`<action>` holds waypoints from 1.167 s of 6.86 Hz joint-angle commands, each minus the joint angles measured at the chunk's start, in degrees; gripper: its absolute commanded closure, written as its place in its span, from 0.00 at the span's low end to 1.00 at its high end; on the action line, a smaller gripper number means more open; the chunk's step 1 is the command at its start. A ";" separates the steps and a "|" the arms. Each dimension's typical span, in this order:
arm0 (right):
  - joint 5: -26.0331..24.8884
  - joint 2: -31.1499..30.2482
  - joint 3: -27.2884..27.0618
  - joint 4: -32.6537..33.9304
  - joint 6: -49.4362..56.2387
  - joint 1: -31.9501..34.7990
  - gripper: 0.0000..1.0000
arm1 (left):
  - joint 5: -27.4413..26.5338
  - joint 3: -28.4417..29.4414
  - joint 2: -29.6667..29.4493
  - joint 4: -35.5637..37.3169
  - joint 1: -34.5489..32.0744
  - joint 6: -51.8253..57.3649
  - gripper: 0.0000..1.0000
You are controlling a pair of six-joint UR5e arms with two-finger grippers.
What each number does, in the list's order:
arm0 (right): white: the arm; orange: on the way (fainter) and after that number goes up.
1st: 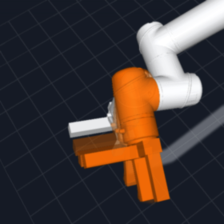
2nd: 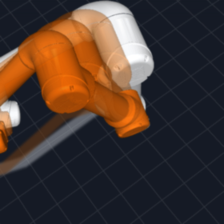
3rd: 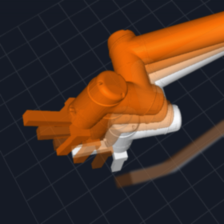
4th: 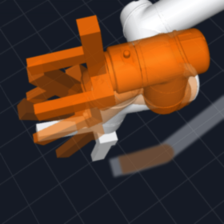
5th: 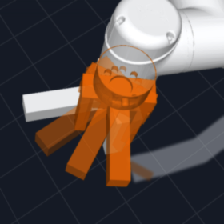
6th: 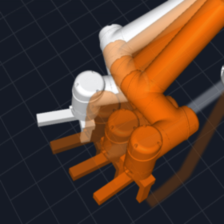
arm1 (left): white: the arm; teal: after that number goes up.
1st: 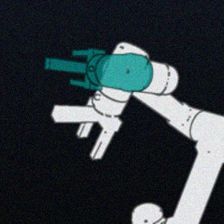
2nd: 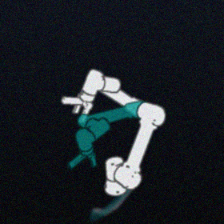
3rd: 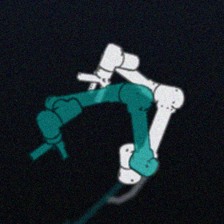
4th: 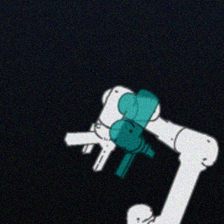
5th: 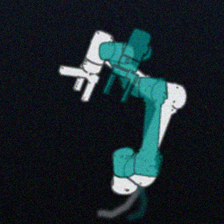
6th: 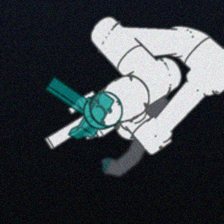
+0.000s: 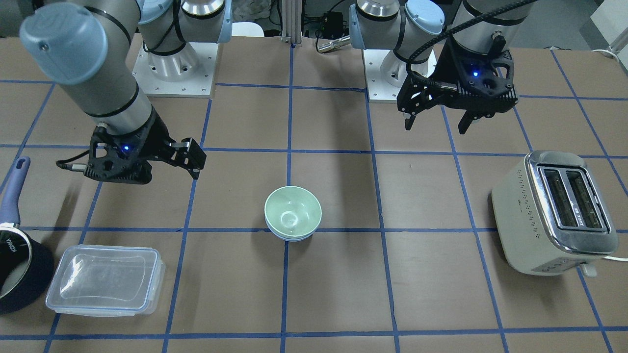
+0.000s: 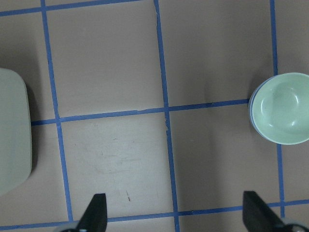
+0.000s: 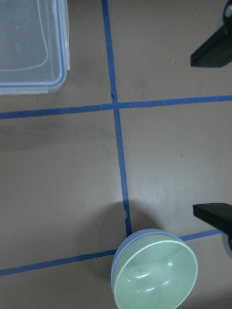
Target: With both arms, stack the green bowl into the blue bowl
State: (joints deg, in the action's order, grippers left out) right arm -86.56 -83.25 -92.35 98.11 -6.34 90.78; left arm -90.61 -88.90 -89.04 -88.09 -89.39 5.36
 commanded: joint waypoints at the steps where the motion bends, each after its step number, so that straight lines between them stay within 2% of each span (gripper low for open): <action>1: -3.08 -5.59 0.24 -5.80 1.06 -0.26 0.00 | 0.08 -0.39 -0.25 0.03 0.01 0.00 0.00; 3: -2.91 -6.84 0.50 -9.86 1.06 -0.26 0.00 | 0.43 0.04 -0.69 0.29 0.01 -0.09 0.00; 8: -2.56 -7.28 3.22 -13.65 1.06 -0.17 0.00 | -0.17 -0.30 0.09 0.29 0.09 0.08 0.00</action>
State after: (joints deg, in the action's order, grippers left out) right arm -89.35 -90.56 -89.79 85.25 -5.27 90.54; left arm -90.49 -88.88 -89.41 -87.74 -89.30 5.27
